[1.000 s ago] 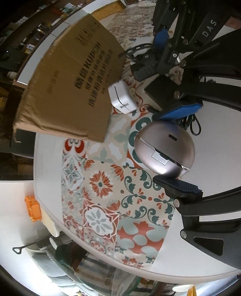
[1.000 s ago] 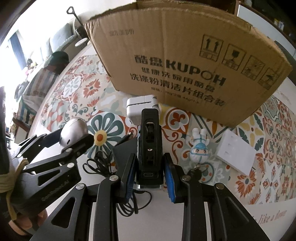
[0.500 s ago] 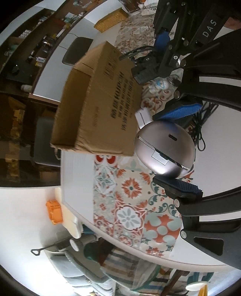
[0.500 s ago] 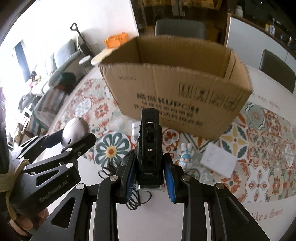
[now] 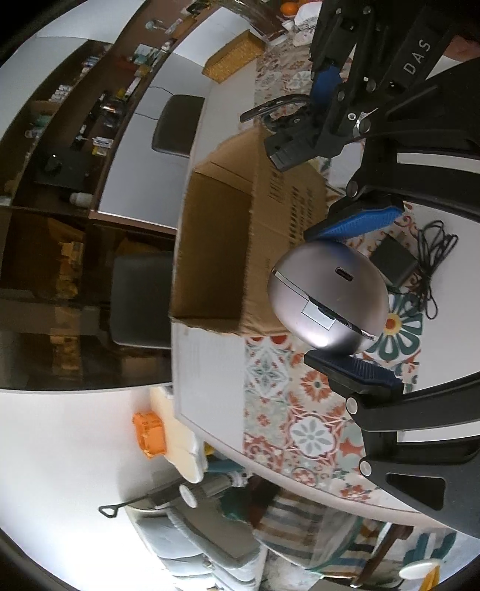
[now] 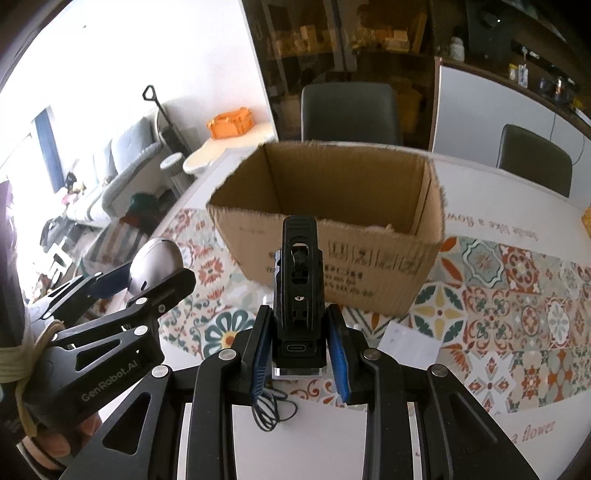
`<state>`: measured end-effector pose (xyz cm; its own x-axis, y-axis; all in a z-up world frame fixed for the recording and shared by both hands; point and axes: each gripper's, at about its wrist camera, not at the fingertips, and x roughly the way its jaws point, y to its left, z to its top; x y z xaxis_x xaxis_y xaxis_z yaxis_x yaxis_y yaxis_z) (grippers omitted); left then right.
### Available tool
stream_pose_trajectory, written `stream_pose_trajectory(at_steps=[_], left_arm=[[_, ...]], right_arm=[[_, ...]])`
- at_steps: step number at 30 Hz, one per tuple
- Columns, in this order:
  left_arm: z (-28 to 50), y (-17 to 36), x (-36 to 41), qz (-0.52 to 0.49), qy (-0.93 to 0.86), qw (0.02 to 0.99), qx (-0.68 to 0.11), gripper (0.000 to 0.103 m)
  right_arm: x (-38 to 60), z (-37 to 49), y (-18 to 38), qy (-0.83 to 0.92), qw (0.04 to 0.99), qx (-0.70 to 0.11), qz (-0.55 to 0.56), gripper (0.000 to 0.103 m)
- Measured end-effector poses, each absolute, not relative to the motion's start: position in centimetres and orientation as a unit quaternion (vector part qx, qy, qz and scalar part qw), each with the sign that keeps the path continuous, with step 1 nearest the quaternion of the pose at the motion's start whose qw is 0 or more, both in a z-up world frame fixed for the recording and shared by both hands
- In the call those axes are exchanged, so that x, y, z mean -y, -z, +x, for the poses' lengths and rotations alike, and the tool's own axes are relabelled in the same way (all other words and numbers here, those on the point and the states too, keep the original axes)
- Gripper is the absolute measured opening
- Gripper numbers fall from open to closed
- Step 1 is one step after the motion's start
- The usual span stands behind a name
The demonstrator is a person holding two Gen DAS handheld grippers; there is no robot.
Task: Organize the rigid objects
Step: 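Carry the silver mouse and black device over the cardboard box with both grippers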
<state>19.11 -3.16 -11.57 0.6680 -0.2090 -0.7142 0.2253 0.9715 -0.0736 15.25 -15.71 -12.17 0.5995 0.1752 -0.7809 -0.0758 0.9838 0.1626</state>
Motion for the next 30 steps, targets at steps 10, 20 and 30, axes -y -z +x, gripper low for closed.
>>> stream_pose_trajectory(at_steps=[10, 20, 30], left_arm=[[20.2, 8.5, 4.5, 0.012, 0.132, 0.926, -0.354, 0.058], [23.2, 7.2, 5.8, 0.009, 0.156, 0.922, -0.353, 0.058], [26.3, 6.0, 6.8, 0.028, 0.143, 0.923, -0.357, 0.058]], right_arm=[[17.1, 15.4, 9.4, -0.057, 0.911, -0.404, 0.064, 0.029], [18.4, 17.0, 7.6, -0.044, 0.920, -0.384, 0.063, 0.030], [19.0, 20.3, 6.6, -0.030, 0.920, -0.387, 0.062, 0.029]])
